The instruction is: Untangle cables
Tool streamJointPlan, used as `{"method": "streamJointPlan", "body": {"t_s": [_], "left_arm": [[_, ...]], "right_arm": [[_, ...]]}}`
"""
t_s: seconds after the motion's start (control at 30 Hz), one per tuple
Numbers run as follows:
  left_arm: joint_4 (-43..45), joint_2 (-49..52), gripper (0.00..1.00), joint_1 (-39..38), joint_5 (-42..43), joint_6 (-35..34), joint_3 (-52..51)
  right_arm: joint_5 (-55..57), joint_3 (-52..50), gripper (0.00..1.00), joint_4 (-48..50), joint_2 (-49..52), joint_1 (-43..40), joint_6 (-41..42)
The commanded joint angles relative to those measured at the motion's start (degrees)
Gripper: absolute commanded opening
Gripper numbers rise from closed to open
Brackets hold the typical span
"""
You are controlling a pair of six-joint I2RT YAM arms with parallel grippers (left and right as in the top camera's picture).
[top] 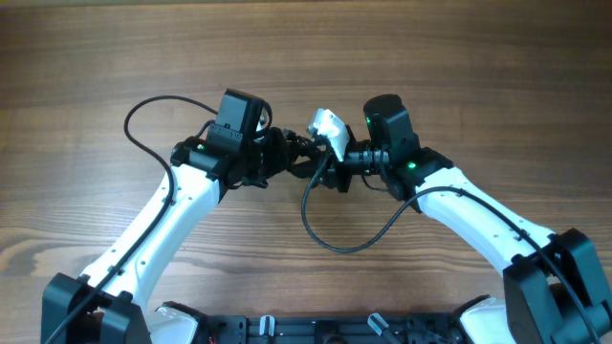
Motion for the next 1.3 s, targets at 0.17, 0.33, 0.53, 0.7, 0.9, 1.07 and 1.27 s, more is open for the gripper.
{"method": "streamJointPlan", "body": {"t_s": [0.17, 0.33, 0.53, 0.7, 0.9, 1.07, 1.27], "left_arm": [[0.5, 0.5, 0.04, 0.2, 2.4, -0.7, -0.2], [0.7, 0.5, 0.04, 0.2, 2.4, -0.5, -0.2], [4.6, 0.4, 0.04, 0.2, 5.5, -0.5, -0.2], [8.9, 0.4, 0.04, 0.2, 8.9, -0.5, -0.2], [10.6, 0.4, 0.04, 0.1, 8.8, -0.8, -0.2], [10.6, 0.4, 0.04, 0.1, 7.8, -1.0, -0.2], [10.1, 0.4, 0.04, 2.1, 1.0, -12.7, -0.2]], "right_arm": [[0.1, -0.1, 0.04, 1.1, -0.2, 0.2, 2.7], [4.5, -0.1, 0.05, 2.2, -0.2, 0.2, 6.8], [12.6, -0.1, 0.04, -0.7, 1.0, 0.2, 10.7], [5.5, -0.1, 0.04, -1.9, 5.2, 0.2, 10.8], [3.6, -0.1, 0.29, -2.0, 5.4, 0.1, 11.0], [5.3, -0.1, 0.64, -2.1, 4.1, -3.2, 18.6], [5.1, -0.1, 0.69, -9.1, 2.3, -11.5, 30.1]]}}
